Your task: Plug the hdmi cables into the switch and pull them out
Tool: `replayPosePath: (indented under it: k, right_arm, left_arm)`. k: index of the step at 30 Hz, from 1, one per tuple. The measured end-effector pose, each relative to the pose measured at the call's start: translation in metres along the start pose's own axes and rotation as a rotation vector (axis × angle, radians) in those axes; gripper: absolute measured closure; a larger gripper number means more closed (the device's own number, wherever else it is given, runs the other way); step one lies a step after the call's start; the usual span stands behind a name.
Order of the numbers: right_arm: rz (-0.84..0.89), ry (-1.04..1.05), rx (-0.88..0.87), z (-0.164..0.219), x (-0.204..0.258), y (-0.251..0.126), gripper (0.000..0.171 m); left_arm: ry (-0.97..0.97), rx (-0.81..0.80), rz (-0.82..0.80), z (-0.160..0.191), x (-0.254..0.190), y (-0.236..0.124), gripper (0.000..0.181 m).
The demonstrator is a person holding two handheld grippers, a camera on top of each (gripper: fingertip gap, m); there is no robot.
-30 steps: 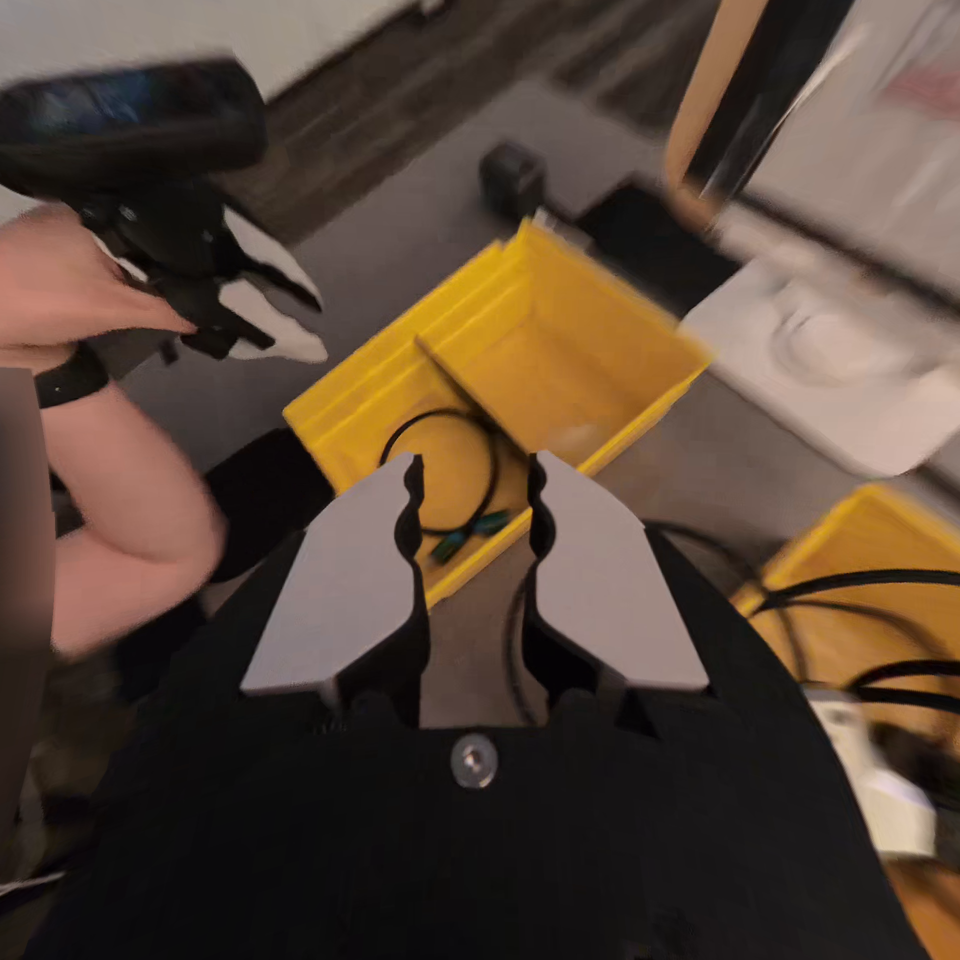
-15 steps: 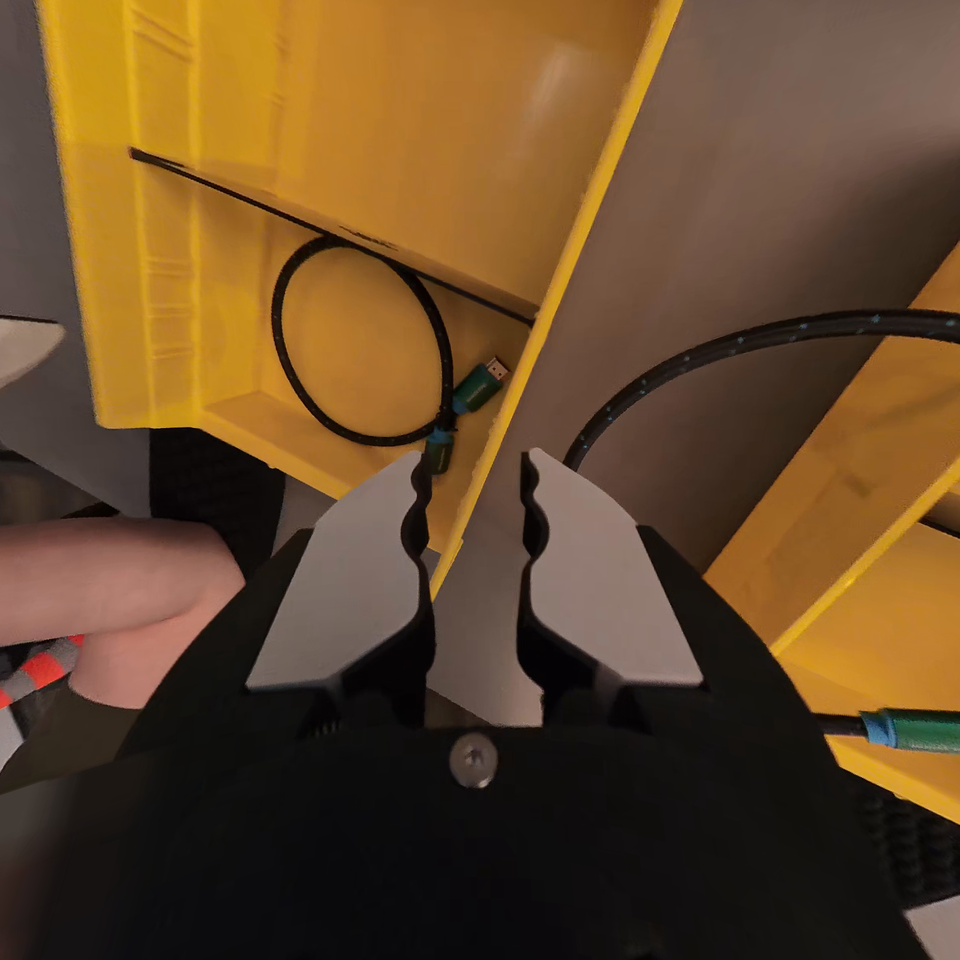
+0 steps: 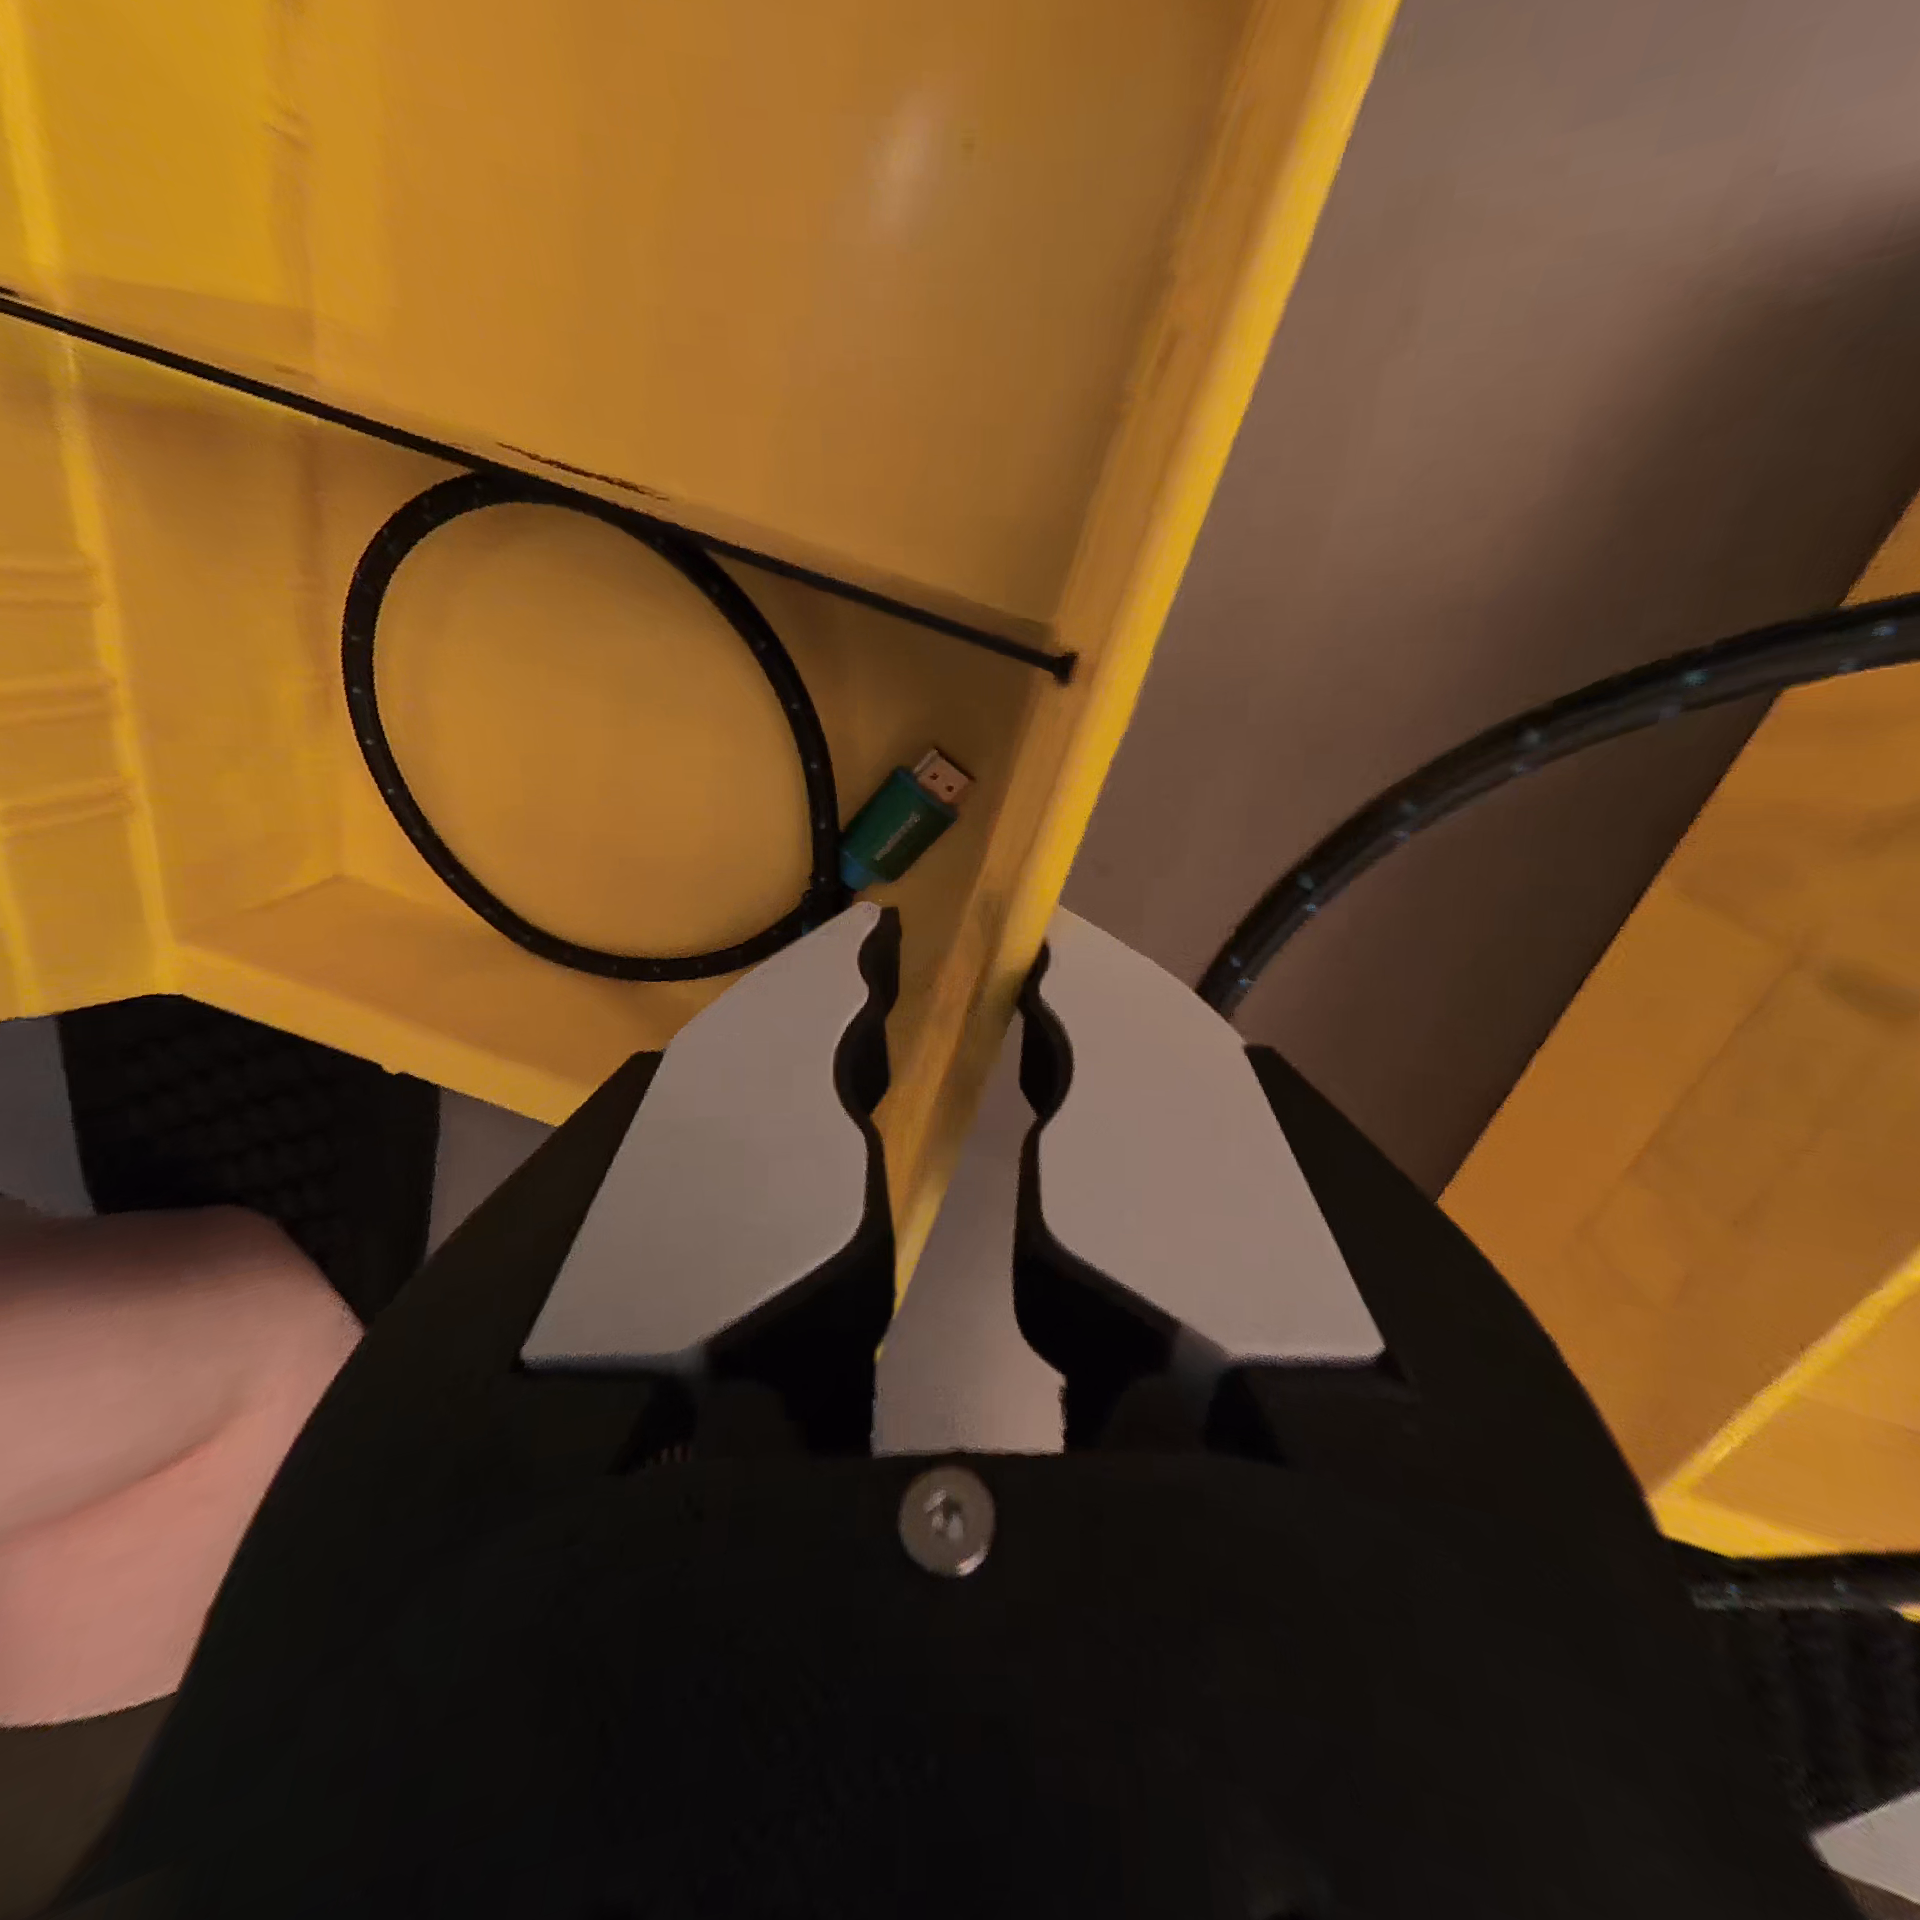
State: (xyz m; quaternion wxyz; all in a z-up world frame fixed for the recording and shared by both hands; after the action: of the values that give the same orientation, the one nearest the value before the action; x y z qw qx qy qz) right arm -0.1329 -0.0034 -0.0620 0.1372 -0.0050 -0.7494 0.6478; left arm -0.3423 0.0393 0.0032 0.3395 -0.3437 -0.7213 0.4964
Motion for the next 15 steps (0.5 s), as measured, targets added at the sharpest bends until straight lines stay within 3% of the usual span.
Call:
replayPosePath:
  k: [5,10,15]
  right_arm:
    - [0.033,-0.040,-0.055,-0.009,0.001,0.008,0.155]
    - [0.076,-0.004,0.047,-0.001,-0.003,0.035,0.159]
    - [0.076,-0.032,0.025,-0.009,-0.002,0.035,0.162]
  left_arm:
    - [0.001,-0.003,0.003,0.002,0.001,0.000,0.138]
    - [0.013,-0.013,0.004,0.000,0.000,-0.001,0.141]
    - [0.021,-0.023,0.002,-0.003,-0.001,-0.001,0.142]
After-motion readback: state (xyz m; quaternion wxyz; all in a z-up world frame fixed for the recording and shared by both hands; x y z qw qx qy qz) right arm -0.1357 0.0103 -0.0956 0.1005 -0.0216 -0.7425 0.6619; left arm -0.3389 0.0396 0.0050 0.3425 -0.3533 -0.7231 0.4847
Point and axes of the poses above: each gripper's, where its closed fingertips meet, y out along the fingers, z out of its underside, x = y × z across the jaws, the point moved 3 cm from there along -y, back along the fingers, and after that the axes turned 12 degrees about y, right-handed, at the moved point
